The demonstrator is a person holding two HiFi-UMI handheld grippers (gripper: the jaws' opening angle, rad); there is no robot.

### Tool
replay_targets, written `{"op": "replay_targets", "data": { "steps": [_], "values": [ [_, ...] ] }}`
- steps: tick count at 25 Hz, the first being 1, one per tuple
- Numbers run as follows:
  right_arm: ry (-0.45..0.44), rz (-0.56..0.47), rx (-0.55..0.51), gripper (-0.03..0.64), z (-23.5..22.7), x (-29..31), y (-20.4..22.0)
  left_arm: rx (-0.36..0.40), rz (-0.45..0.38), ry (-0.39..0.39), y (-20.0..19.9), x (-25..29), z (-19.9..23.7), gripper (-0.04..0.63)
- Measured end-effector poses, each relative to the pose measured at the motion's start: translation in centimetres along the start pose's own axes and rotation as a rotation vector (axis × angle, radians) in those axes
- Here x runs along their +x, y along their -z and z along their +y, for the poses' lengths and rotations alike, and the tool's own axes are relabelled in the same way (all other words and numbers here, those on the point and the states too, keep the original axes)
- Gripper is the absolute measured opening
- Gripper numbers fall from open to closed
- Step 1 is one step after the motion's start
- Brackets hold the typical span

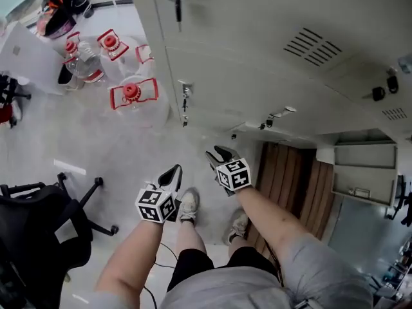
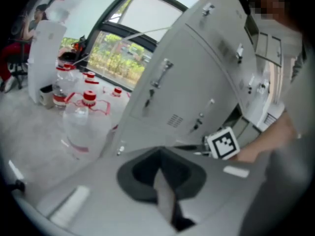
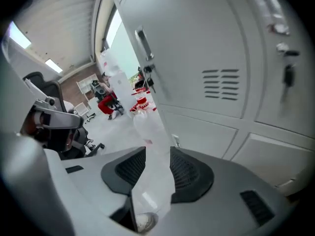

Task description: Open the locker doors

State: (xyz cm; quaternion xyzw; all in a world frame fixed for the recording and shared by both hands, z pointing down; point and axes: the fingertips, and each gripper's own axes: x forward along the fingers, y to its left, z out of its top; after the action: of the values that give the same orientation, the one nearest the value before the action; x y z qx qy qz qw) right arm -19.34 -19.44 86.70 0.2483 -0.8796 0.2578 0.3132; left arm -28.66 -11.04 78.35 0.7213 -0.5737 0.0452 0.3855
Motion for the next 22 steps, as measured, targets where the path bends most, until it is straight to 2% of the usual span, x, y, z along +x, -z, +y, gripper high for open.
{"op": "replay_targets", "data": {
  "steps": [5,10,16,22],
  "values": [
    [0.043,0.089,-0.062,0.161,-0.1,12.6,0.6,-0.043,0.006,-0.048,3.4,-0.5,9.0,0.005],
    [0.112,0.139,-0.070,0.169,-1.6,21.8,0.4,-0.090,-0.004,-0.071,6.1,0.7,15.5,0.005],
    [0.197,0.152,-0.011,0.206,-3.2,27.7,0.8,-0.144,-0.021,-0.082,8.2,0.9,19.6,0.005],
    [0.292,0.135,0.091,0.210,-4.9,29.5,1.3,-0.170,-0.025,-0.095,9.7,0.2,21.2,0.005]
  ]
}}
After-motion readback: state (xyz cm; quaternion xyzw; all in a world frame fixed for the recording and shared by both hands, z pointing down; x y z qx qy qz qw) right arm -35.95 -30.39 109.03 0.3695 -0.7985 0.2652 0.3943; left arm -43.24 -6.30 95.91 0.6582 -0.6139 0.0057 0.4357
